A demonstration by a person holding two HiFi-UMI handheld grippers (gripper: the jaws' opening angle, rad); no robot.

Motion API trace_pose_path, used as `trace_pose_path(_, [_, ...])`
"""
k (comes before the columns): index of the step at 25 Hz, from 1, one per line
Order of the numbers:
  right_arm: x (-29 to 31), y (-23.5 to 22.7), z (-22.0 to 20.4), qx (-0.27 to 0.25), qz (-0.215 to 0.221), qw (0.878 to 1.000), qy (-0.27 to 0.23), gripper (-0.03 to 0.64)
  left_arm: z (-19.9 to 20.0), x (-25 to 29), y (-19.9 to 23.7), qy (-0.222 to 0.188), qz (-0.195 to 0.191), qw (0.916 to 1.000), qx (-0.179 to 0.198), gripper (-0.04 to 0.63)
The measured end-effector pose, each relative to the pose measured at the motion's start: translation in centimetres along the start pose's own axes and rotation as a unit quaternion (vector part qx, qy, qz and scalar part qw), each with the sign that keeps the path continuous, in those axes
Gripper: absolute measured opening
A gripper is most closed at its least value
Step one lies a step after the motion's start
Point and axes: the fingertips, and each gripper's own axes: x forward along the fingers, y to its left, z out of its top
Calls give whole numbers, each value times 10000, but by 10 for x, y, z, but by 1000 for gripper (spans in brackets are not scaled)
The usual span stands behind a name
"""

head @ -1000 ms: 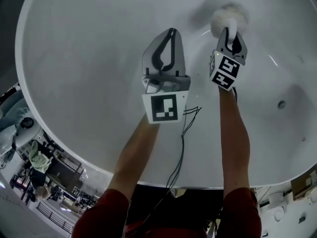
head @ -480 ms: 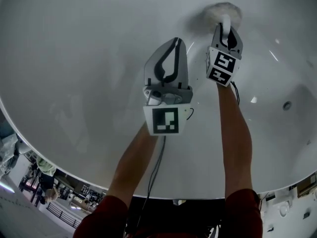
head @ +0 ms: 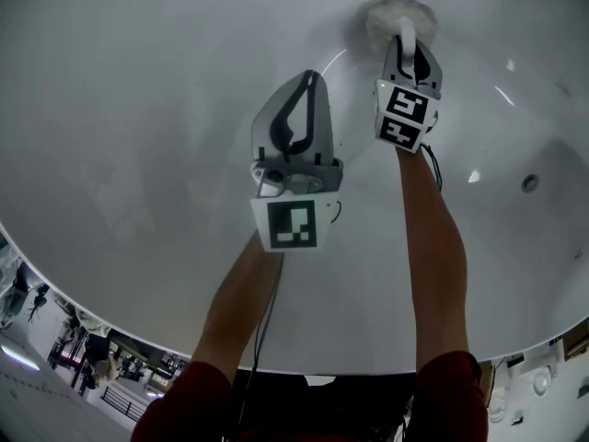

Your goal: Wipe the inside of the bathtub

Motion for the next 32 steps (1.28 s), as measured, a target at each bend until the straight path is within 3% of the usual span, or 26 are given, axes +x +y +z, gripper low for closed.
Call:
trace_pose_path(3, [-30, -82, -10, -301, -50, 9995, -78, 92, 12, 4, -90, -70, -97, 9999, 20, 17])
trace_pose_path(4, [-31, -88, -11, -325, -57, 9994, -97, 92, 11, 5, -97, -65, -111, 9999, 5, 17])
trace_pose_path(8, [-2, -32, -1, -365, -71, 9992, -110, 92, -5, 12, -39, -42, -236, 9997, 40, 16])
trace_pose_path(12, [-24, -97, -16, -273, -237, 9993, -93, 92, 2, 18, -100, -18, -403, 9991, 128, 17])
trace_pose_path(19, [-44, -142, -29, -42, -507, 9987, -14, 92, 13, 21, -129, -40, -648, 9978, 161, 17])
trace_pose_path(32, [-101, -293, -94, 254, -1107, 9934, 178, 92, -2, 14, -271, 91, -1335, 9901, 417, 16])
